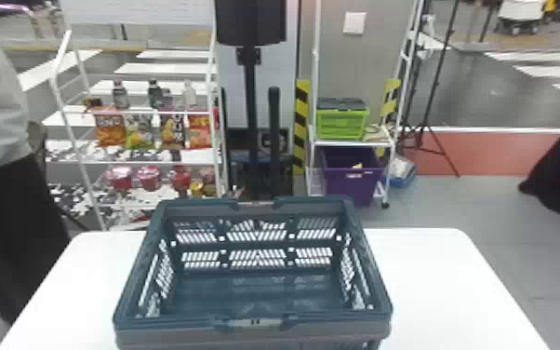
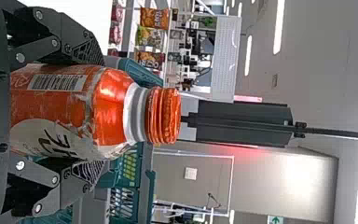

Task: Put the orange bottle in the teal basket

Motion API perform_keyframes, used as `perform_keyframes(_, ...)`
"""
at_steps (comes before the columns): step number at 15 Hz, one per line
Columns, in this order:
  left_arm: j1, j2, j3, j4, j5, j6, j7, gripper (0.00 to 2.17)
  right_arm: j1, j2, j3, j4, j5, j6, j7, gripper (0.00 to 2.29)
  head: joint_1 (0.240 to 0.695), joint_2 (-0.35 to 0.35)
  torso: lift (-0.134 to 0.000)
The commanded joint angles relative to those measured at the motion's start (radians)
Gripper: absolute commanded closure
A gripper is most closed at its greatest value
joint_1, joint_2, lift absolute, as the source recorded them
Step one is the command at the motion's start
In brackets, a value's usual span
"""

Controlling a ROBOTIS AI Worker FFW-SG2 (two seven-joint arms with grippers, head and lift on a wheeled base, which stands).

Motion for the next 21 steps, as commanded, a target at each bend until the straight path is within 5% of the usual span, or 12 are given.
perform_keyframes(1,0.002,0.003,-0.001,-0.006,0.002,0.000,0.000,0.52,0.003,0.000,0.002,-0.002,0.002,0.000,0.000,0.12,0.499,0.000,0.000)
perform_keyframes(6,0.054,0.006,0.058,-0.174,-0.056,0.055,-0.008,0.52,0.011,0.000,-0.004,-0.011,0.002,0.003,-0.002,0.12,0.499,0.000,0.000)
perform_keyframes(8,0.062,0.006,0.124,-0.269,-0.038,0.156,-0.081,0.52,0.013,0.000,-0.003,-0.010,0.002,0.003,-0.002,0.12,0.499,0.000,0.000)
perform_keyframes(13,-0.141,0.051,0.259,-0.414,0.000,0.629,-0.219,0.52,0.017,0.008,-0.003,-0.005,0.005,0.003,-0.003,0.12,0.499,0.000,0.000)
perform_keyframes(16,-0.306,0.149,0.284,-0.422,0.020,0.853,-0.271,0.52,0.020,0.032,-0.006,0.001,0.025,0.003,-0.011,0.12,0.499,0.000,0.000)
perform_keyframes(17,-0.389,0.209,0.284,-0.407,0.034,0.960,-0.302,0.52,0.022,0.035,-0.006,0.004,0.028,0.006,-0.017,0.12,0.499,0.000,0.000)
perform_keyframes(21,-0.754,0.352,0.135,-0.164,0.077,1.144,-0.474,0.52,0.025,0.089,-0.006,0.030,0.080,0.012,-0.028,0.12,0.499,0.000,0.000)
